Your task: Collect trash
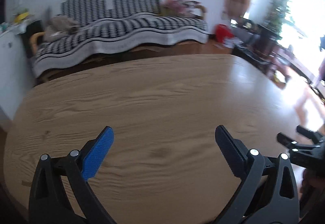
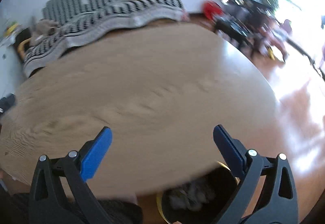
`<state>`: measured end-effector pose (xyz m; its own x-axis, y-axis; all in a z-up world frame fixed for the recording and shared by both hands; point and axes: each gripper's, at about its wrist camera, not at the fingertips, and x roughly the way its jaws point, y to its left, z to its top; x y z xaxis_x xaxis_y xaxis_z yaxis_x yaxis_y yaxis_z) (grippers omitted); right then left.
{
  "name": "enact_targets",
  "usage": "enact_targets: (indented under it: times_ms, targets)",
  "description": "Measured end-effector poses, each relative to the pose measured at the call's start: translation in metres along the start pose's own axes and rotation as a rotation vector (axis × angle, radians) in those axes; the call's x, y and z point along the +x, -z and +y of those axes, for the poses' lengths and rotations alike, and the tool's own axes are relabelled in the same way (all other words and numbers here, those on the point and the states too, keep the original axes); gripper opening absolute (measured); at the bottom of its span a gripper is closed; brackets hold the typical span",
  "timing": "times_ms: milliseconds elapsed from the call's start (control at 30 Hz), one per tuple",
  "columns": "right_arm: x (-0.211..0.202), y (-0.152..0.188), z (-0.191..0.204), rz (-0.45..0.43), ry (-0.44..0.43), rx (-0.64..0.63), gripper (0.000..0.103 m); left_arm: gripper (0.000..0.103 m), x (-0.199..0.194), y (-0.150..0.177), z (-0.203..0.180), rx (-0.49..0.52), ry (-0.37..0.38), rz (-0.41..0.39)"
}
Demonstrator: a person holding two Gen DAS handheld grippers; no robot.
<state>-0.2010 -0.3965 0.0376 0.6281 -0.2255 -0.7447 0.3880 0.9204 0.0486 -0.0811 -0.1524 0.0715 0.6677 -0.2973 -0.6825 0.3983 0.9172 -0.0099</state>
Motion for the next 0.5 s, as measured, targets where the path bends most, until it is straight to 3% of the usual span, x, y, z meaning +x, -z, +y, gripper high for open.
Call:
enact_targets:
  times_ms: [133,200,233,267,333,400,500]
  targets:
    - [0.017,-0.024,0.065,-0.068,-0.053,-0.040,0.096,0.097,0.028,0.011,0.041,-0.073,-0.051,0.001]
    - [0.029,-0.033,0.098,-0.102,-0.078,-0.041,0.096,0.097,0.044,0.027,0.061,-0.080,-0.132,-0.020]
    - [0.035,-0.038,0.111,-0.109,-0.084,-0.041,0.096,0.097,0.057,0.029,0.071,-0.097,-0.138,0.054]
    - [0.041,-0.041,0.125,-0.125,-0.084,-0.042,0.096,0.097,0.063,0.024,0.078,-0.122,-0.108,0.081]
    - [0.049,-0.046,0.151,-0.176,-0.078,-0.054,0.096,0.097,0.062,0.018,0.090,-0.177,-0.045,0.049]
    - [0.051,-0.045,0.170,-0.214,-0.075,-0.073,0.096,0.097,0.065,0.016,0.097,-0.186,-0.074,0.051]
    - [0.063,-0.052,0.188,-0.201,-0.125,-0.076,0.096,0.097,0.068,0.017,0.103,-0.199,-0.075,0.072]
